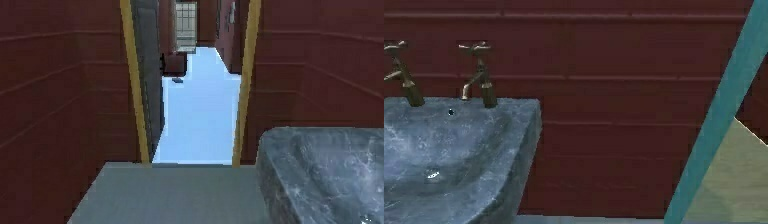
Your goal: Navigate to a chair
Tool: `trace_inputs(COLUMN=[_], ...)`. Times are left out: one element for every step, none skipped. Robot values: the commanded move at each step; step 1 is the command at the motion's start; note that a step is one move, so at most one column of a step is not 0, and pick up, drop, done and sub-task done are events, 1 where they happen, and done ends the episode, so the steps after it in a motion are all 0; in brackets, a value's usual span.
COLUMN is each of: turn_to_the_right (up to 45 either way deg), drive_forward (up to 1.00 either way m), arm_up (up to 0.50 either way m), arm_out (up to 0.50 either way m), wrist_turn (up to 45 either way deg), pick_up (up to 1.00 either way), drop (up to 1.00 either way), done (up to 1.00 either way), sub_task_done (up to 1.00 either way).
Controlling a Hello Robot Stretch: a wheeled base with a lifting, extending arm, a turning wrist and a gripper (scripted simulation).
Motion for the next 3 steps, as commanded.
trace_inputs(turn_to_the_right=[0.0, 0.0, 3.0], drive_forward=[0.9, 1.0, 0.0], arm_up=[0.0, 0.0, 0.0], arm_out=[0.0, 0.0, 0.0], wrist_turn=[0.0, 0.0, 0.0], pick_up=[0.0, 0.0, 0.0], drop=[0.0, 0.0, 0.0], done=[0.0, 0.0, 0.0], sub_task_done=[0.0, 0.0, 0.0])
